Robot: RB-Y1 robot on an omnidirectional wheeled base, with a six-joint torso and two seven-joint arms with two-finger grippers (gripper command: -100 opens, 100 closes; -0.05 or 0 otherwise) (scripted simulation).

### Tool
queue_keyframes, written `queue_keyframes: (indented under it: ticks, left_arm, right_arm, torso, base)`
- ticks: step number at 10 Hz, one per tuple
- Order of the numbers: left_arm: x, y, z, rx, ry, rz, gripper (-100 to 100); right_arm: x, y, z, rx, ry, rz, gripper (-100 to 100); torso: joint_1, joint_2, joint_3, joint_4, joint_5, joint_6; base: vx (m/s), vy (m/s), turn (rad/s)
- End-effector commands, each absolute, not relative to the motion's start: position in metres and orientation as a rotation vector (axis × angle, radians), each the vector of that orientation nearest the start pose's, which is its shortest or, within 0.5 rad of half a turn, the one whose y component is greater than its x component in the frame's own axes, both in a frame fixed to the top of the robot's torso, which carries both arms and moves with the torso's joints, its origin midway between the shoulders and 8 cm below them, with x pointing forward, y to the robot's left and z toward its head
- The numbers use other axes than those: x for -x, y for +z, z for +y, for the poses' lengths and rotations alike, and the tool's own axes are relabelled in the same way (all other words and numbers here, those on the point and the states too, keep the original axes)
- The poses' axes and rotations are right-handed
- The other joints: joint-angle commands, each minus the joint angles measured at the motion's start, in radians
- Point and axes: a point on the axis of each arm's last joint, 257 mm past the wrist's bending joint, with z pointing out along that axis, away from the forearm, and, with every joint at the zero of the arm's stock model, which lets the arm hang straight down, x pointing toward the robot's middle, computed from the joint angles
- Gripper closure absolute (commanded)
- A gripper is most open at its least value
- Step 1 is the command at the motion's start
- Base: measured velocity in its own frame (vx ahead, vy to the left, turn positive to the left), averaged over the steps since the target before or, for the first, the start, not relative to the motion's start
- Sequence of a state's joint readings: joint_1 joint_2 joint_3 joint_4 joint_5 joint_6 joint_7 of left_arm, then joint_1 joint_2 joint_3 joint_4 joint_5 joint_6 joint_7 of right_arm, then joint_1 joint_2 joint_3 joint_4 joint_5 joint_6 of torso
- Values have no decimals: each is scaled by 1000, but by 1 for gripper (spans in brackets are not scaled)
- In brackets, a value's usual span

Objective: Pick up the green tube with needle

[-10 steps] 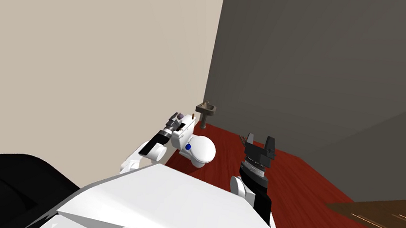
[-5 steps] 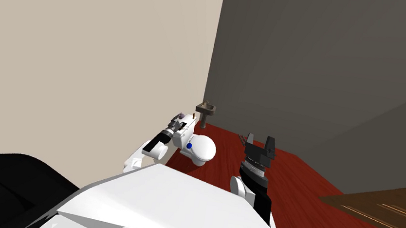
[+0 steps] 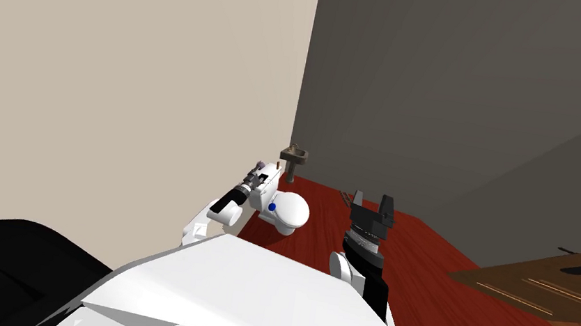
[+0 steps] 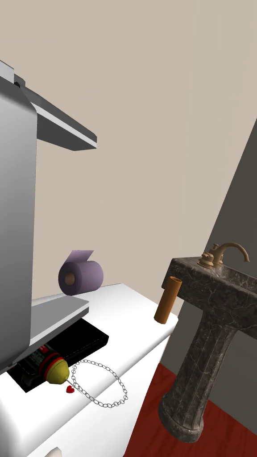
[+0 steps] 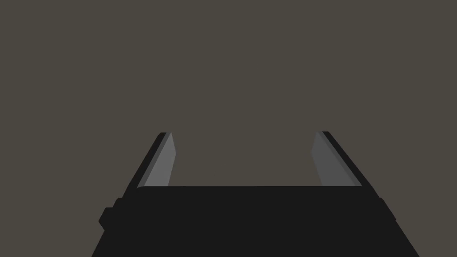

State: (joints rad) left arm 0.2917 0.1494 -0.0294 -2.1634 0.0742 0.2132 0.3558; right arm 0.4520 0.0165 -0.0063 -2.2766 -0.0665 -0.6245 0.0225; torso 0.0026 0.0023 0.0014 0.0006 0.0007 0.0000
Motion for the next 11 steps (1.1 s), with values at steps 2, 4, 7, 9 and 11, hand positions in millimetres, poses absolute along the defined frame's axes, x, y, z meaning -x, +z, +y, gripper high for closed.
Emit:
queue_keyframes:
  ticks: [2,4,7,9,11]
  left_arm:
    - [-468,-136,254,1412,-1452,1041,-100]
    - [-472,-150,250,1470,-1437,1069,-100]
    - [-474,-171,247,1553,-1397,1116,-100]
    - [-477,-179,242,1588,-1389,1135,-100]
    - [-479,-190,239,1632,-1368,1164,-100]
  right_arm:
    - [-322,60,-283,-570,1363,443,0]
    - [-322,60,-283,-570,1363,443,0]
    - [-322,60,-283,-570,1363,443,0]
    - [-322,60,-283,-570,1363,443,0]
    - [-322,60,-283,-570,1363,443,0]
  torso:
    - [0,0,0,0,0,0]
    - [1,1,0,0,0,0]
    - [1,1,0,0,0,0]
    - [-1,-1,0,0,0,0]
    - [0,-2,-1,0,0,0]
  base:
    - [-52,48,-47]
    - [-49,46,-45]
    - [-50,44,-41]
    - [-22,23,-21]
    - [-29,43,-48]
